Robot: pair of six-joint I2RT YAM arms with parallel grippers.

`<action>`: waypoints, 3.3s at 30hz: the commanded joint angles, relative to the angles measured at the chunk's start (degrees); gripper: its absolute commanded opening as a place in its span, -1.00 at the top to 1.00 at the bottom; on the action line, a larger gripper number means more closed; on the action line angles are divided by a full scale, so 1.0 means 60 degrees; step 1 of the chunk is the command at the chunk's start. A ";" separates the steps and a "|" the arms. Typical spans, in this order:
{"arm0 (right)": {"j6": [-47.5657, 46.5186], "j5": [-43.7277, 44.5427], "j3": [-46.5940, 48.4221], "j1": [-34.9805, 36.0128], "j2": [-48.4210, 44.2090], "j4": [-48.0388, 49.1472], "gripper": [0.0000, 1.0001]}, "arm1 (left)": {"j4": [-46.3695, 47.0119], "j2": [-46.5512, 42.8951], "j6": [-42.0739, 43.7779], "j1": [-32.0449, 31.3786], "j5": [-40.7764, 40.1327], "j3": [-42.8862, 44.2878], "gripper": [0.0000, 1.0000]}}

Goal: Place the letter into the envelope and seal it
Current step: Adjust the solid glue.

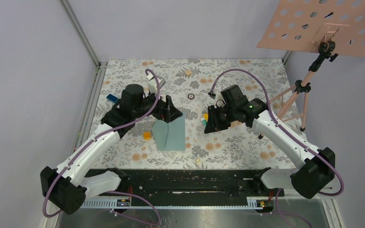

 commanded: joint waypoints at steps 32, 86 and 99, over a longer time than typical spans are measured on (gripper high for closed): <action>-0.0075 -0.0373 0.0217 -0.0039 0.0063 0.0019 1.00 | 0.0814 -0.0297 0.0056 -0.0032 -0.0183 0.0017 -0.62; 0.4067 -0.5792 0.0253 -0.0017 0.0575 0.2267 1.00 | 0.3338 -0.2918 1.1515 -0.3728 -0.1324 -0.3389 -0.70; 0.4256 -0.5909 0.0244 0.0167 0.0692 0.2277 1.00 | 0.3947 -0.2290 1.1857 -0.4178 -0.1925 -0.3361 -0.65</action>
